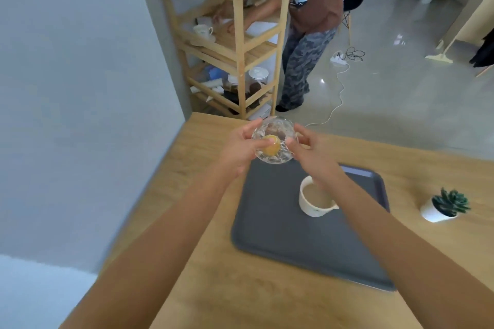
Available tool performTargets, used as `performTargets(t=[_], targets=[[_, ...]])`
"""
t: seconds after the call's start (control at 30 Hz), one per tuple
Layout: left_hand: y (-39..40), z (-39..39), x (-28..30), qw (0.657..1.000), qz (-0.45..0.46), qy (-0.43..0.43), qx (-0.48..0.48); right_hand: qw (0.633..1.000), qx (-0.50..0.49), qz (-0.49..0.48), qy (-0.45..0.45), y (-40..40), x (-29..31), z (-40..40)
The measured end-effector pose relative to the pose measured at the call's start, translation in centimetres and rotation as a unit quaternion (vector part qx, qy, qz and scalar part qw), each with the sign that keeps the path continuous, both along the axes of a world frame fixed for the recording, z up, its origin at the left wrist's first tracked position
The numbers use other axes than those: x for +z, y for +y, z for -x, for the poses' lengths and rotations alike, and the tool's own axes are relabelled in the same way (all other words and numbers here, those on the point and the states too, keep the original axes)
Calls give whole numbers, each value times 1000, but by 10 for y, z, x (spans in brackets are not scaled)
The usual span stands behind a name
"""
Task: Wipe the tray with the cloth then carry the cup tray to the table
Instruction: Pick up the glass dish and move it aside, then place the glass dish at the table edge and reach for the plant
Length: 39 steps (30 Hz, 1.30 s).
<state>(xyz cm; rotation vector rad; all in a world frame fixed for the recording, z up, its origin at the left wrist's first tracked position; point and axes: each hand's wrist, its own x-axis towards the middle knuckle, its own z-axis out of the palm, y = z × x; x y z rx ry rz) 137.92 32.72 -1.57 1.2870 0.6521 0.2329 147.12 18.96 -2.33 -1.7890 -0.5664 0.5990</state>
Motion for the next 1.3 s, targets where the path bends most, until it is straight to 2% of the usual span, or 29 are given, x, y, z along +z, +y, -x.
performTargets(t=[0.17, 0.23, 0.4, 0.63, 0.9, 1.07, 1.2, 1.3], targets=[[82, 29, -26, 997, 44, 40, 57, 998, 55, 28, -3, 100, -38, 8], [110, 34, -40, 994, 62, 43, 82, 996, 77, 33, -6, 134, -72, -2], [170, 28, -73, 988, 74, 39, 128, 995, 91, 47, -18, 194, -62, 9], [227, 7, -107, 986, 60, 54, 144, 994, 92, 60, 5, 258, -91, -8], [248, -16, -123, 983, 25, 73, 164, 993, 69, 94, 11, 284, -118, -21], [235, -20, -113, 980, 4, 100, 171, 987, 104, 123, -7, 280, -107, -22], [202, -22, -90, 957, -97, 160, 223, 977, 160, 138, 5, 257, -81, -26], [169, -27, -63, 944, -183, 163, 219, 982, 139, 124, -12, 219, -47, -39]])
